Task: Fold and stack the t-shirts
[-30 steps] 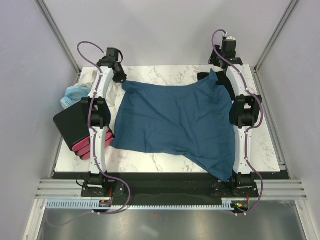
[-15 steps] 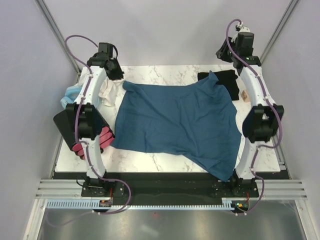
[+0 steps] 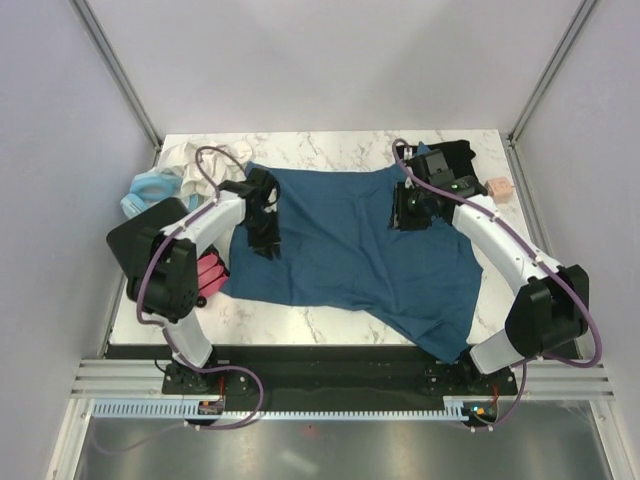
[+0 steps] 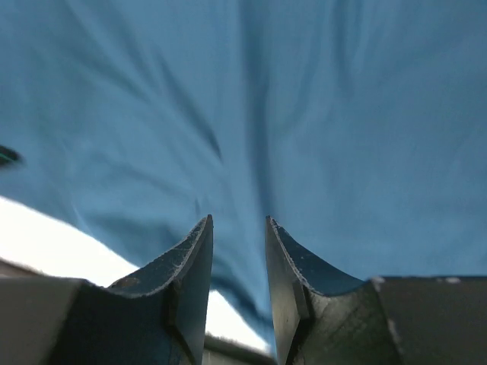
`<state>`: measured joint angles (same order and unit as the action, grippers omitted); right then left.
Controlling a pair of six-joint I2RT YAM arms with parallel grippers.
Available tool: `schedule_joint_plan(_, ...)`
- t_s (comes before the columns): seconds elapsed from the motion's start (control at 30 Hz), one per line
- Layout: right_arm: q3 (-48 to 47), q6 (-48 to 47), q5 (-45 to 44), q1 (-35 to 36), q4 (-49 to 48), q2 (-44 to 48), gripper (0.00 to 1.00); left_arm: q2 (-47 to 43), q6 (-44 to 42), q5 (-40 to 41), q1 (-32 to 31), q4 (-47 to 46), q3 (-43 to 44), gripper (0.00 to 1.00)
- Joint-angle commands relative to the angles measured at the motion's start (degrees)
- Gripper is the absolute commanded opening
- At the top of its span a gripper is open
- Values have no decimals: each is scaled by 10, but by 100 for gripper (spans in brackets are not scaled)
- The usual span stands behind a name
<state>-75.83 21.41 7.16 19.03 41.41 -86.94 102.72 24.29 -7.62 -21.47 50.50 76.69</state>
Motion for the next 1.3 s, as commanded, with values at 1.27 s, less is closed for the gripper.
schedule_joint_plan(1.27,-70,-29,-112,71,82,-15,48,-220,29,242,144,88,-119,30)
